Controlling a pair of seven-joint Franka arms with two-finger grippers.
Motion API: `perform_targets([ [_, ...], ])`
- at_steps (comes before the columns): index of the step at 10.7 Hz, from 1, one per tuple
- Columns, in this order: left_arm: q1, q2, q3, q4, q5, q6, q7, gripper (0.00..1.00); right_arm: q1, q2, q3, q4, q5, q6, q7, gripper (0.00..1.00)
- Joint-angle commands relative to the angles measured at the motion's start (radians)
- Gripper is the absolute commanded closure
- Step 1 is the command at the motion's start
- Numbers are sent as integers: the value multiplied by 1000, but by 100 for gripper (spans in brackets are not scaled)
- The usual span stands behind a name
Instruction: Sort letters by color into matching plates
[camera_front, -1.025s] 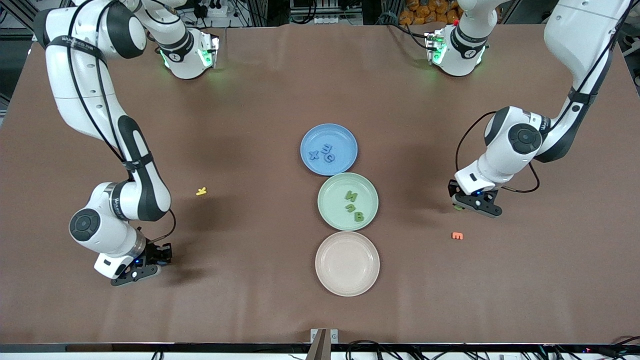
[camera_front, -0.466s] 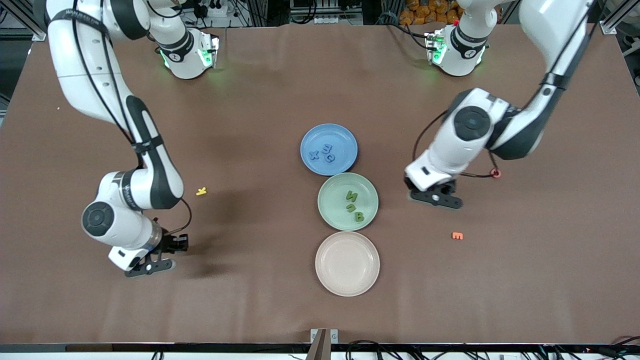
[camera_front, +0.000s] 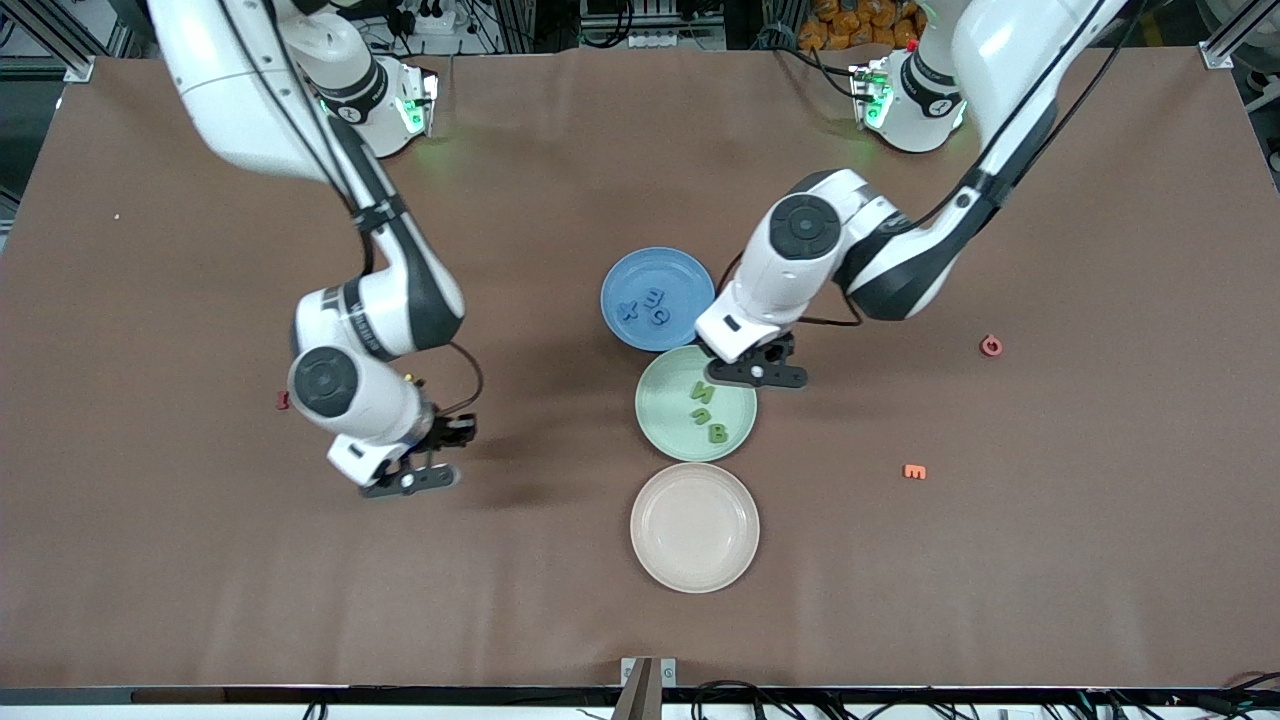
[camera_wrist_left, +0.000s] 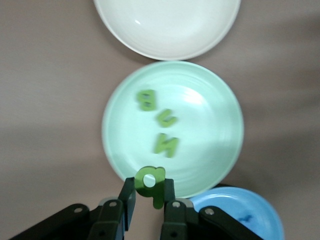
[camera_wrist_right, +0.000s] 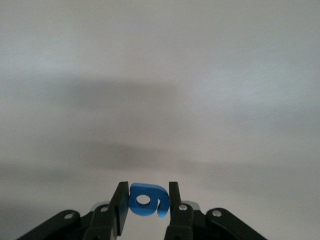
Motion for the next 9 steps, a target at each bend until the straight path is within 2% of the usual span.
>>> perform_targets([
  [1, -180, 111, 126, 159, 16, -25, -117, 100, 156, -54, -3, -62, 7, 1, 184, 73],
  [2, -247, 120, 191, 180, 9, -25, -136, 100, 200, -54, -1, -62, 7, -4, 230, 73],
  [3, -300, 133, 244, 202, 5, -25, -153, 90, 252, -54, 0, -62, 7, -6, 273, 73],
  [4, -328, 134, 275, 213, 6, -25, -184, 15, 301, -48, 0, -62, 7, -6, 337, 73],
  [5, -326, 133, 282, 211, 15, -25, -184, 0, 338, -42, 0, -68, 7, -6, 377, 73],
  [9, -245, 76, 279, 214, 5, -61, -116, 0, 434, -32, 14, -107, 7, -4, 439, 73],
])
